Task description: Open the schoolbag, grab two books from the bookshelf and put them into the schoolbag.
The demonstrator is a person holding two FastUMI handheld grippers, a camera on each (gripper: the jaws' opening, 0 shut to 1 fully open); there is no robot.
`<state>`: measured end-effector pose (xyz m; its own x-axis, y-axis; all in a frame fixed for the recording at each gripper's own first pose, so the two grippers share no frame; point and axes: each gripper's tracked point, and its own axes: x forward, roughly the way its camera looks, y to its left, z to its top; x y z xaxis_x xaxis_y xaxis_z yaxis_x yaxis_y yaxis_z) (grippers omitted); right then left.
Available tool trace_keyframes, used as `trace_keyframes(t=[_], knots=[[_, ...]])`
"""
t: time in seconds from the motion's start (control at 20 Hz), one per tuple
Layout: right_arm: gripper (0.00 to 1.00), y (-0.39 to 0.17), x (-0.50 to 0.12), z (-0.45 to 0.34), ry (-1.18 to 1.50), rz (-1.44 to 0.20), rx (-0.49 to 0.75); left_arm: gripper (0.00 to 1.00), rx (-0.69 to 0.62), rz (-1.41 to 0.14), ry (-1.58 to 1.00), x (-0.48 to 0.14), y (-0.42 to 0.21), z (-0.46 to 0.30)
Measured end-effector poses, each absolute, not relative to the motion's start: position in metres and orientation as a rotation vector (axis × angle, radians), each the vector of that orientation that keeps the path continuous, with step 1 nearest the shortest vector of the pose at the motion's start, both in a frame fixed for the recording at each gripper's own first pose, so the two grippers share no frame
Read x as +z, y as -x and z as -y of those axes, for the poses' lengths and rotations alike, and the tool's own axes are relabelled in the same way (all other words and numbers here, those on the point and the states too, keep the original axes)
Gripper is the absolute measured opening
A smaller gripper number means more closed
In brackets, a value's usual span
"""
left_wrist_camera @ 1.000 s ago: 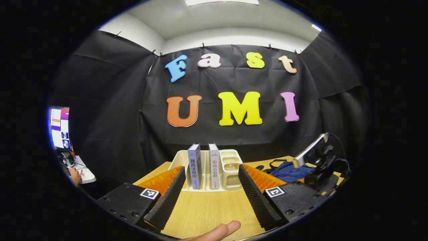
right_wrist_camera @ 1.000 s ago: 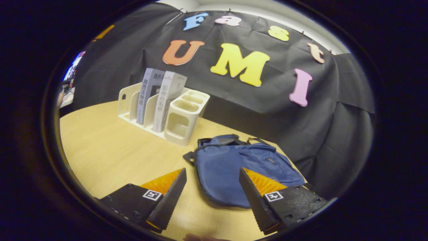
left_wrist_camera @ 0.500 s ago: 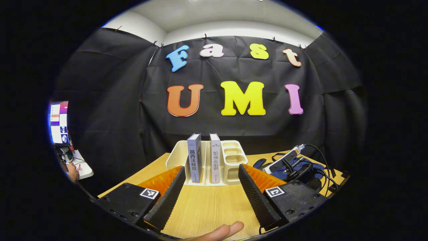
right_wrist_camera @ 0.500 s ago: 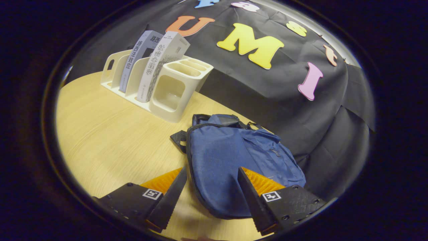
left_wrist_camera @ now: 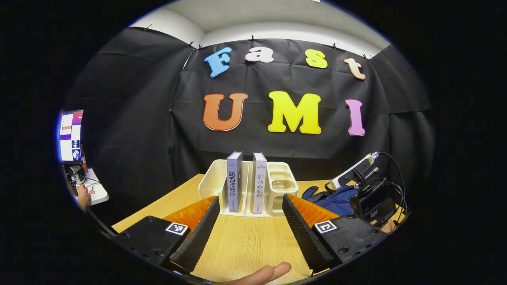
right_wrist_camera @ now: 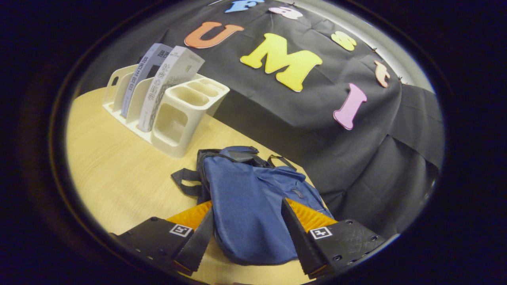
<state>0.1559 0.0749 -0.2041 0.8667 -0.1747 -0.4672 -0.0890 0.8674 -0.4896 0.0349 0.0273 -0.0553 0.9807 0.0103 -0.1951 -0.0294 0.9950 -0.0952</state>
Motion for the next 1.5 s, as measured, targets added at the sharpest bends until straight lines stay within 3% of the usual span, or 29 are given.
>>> trace_keyframes(t=[0.1,0.25,0.3,0.4,0.45,0.5,1.5], knots=[[0.82,-0.164,-0.218,-0.077,0.505,-0.561,-0.020,0.99,0.016,-0.193,0.094,-0.055,-0.034,-0.026],[0.50,-0.173,-0.223,-0.069,0.520,-0.551,-0.027,0.99,-0.013,-0.183,0.106,-0.053,-0.033,-0.017],[0.50,-0.177,-0.221,-0.071,0.513,-0.536,-0.007,0.99,-0.026,-0.181,0.109,-0.052,-0.035,-0.012],[0.24,-0.181,-0.217,-0.073,0.475,-0.517,0.031,0.99,-0.040,-0.185,0.107,-0.052,-0.034,-0.008],[0.24,-0.182,-0.215,-0.069,0.454,-0.521,0.030,0.99,-0.043,-0.185,0.102,-0.054,-0.034,-0.007],[0.14,-0.183,-0.210,-0.064,0.421,-0.515,0.028,0.99,-0.044,-0.184,0.095,-0.053,-0.034,-0.005],[0.11,-0.233,-0.055,0.078,0.181,-0.315,-0.030,1.00,-0.021,-0.266,0.041,-0.087,-0.081,0.003]])
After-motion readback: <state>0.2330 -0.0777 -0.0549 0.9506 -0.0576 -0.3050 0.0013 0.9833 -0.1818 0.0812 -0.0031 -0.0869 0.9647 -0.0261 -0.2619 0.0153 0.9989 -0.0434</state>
